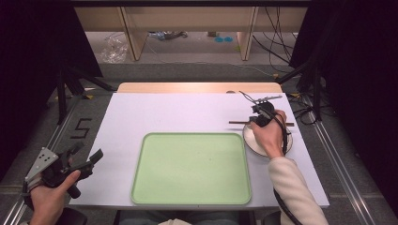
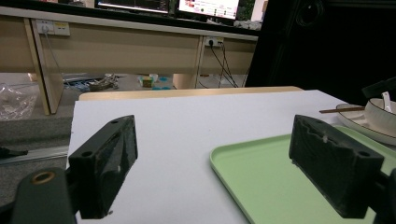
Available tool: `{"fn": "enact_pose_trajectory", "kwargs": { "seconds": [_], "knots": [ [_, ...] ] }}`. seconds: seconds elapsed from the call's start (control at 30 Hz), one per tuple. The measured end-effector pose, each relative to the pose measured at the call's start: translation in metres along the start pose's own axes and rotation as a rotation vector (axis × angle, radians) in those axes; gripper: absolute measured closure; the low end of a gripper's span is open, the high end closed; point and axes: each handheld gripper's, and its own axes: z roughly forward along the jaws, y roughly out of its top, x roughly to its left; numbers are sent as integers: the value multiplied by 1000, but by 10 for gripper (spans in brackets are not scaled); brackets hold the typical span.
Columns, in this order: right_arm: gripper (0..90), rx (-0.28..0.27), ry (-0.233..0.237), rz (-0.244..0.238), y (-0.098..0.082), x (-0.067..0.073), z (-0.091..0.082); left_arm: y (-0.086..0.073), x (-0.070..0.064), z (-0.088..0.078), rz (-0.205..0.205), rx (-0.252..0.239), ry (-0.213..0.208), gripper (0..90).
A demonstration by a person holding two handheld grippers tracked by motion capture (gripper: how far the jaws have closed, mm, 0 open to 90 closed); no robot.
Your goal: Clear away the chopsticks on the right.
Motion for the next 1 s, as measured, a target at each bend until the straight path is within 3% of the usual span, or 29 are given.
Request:
{"fn": "enact_pose_trajectory", "kwargs": {
  "seconds": [0.07, 0.13, 0.17, 0.33, 0.4, 0.47, 0.63, 0.73, 1.0],
  "knots": [
    [900, 30, 11, 17, 5, 0, 9, 0, 0, 0, -7, 0, 4, 152],
    [900, 55, -7, 16, 10, 0, 19, 0, 0, -1, -10, -1, 6, 152],
    [900, 89, -8, 21, 14, -1, 28, 0, 0, -1, -7, 0, 6, 152],
    [900, 114, -40, 3, 18, -5, 42, -1, -1, -2, -25, 3, 20, 152],
    [900, 138, -43, 47, 20, -4, 45, -1, 1, -1, -8, -2, 6, 152],
    [900, 140, -46, 22, 21, -8, 51, -1, 0, -2, -20, -1, 14, 152],
    [900, 141, -57, -23, 20, -12, 56, -1, 0, -2, -16, 0, 13, 153],
    [900, 161, -63, 19, 19, -10, 57, -1, 0, -2, -15, 0, 12, 153],
    [900, 171, -72, 25, 20, -10, 61, -1, 0, -2, -15, -2, 9, 152]
  ]
}}
